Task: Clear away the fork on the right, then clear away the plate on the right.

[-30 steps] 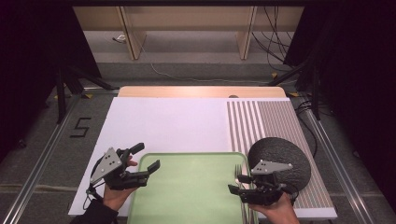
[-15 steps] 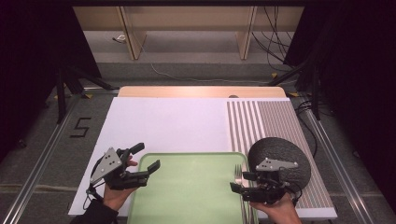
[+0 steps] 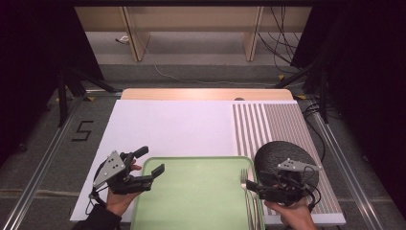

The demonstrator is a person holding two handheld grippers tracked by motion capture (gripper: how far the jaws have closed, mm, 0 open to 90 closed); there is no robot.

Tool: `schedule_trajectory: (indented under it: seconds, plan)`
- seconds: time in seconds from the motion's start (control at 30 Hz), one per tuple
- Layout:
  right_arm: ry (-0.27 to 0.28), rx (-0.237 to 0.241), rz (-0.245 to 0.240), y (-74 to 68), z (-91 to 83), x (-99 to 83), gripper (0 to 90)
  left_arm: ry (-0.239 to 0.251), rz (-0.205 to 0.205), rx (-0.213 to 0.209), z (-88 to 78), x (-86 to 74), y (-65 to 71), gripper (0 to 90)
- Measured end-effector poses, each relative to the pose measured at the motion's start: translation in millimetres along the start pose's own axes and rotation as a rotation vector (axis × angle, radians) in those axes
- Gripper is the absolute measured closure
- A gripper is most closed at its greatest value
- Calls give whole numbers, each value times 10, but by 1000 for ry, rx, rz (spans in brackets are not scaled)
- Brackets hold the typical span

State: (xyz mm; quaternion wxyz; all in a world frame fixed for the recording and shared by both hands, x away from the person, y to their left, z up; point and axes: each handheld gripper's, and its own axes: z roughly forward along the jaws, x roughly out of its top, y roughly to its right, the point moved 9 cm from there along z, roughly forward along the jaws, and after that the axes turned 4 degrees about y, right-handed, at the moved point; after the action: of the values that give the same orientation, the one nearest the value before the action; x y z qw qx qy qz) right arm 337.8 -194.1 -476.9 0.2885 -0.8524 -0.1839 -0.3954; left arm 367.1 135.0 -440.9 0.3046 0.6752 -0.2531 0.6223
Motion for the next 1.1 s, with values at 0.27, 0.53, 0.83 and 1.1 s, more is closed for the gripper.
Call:
schedule_trajectory:
  seconds: [0.27,0.53,0.83,1.1]
  plan:
    - [22,-7,41,130,-64,28,219,-2,-3,2,5,-3,-13,163]
    - [40,-27,71,253,-140,42,209,2,-1,1,6,2,-4,161]
    - [62,-62,105,397,-225,57,210,2,1,0,-6,2,4,162]
    - [90,-111,151,576,-317,54,210,-2,4,-2,5,-3,8,162]
